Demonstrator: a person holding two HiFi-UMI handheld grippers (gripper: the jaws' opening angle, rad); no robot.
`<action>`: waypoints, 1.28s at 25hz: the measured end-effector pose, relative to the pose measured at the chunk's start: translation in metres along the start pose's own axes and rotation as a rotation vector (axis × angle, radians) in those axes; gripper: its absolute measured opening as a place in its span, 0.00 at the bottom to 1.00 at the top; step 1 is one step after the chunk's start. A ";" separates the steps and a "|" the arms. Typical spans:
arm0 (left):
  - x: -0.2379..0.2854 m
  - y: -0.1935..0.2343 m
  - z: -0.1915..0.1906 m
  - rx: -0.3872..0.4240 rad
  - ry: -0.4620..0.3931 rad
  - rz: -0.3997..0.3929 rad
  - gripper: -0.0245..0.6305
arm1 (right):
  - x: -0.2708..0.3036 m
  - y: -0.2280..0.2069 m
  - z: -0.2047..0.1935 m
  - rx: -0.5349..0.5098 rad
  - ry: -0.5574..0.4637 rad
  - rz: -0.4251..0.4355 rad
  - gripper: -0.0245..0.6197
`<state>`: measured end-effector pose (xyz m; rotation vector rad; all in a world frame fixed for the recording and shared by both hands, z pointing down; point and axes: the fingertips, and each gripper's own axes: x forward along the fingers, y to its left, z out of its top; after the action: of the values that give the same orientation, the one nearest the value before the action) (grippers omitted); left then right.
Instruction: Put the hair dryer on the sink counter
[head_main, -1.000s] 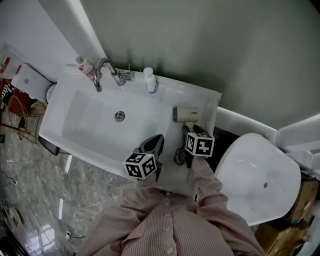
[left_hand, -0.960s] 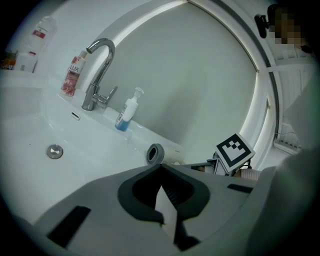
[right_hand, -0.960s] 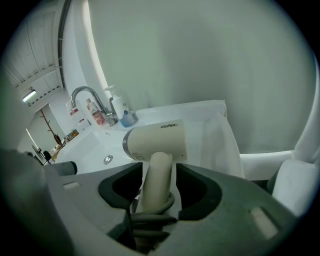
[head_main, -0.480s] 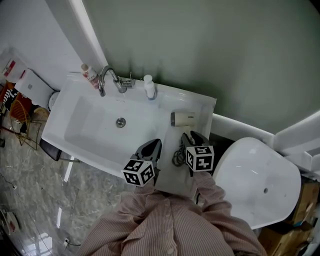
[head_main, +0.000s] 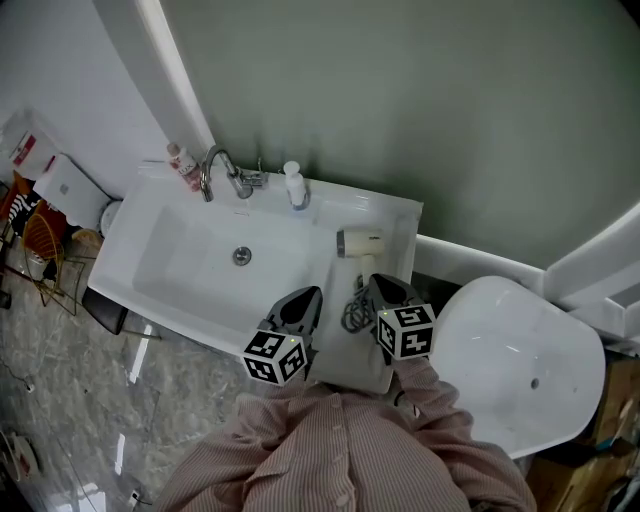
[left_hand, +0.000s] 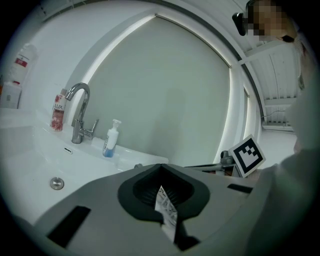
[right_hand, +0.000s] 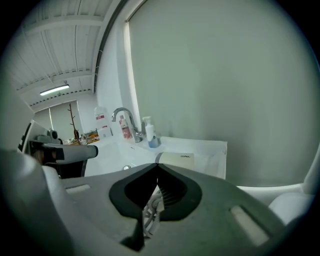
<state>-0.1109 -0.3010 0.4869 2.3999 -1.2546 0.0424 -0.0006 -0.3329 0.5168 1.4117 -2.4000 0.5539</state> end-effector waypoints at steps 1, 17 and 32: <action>-0.002 -0.002 0.003 0.008 -0.006 -0.002 0.03 | -0.004 0.002 0.003 0.008 -0.016 0.011 0.05; -0.037 -0.015 0.060 0.092 -0.160 0.011 0.03 | -0.064 0.010 0.068 0.131 -0.315 0.104 0.05; -0.057 -0.015 0.076 0.155 -0.227 0.060 0.03 | -0.096 -0.001 0.091 0.151 -0.459 0.109 0.05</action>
<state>-0.1450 -0.2786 0.4001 2.5552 -1.4741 -0.1228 0.0397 -0.3022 0.3947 1.6242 -2.8582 0.4875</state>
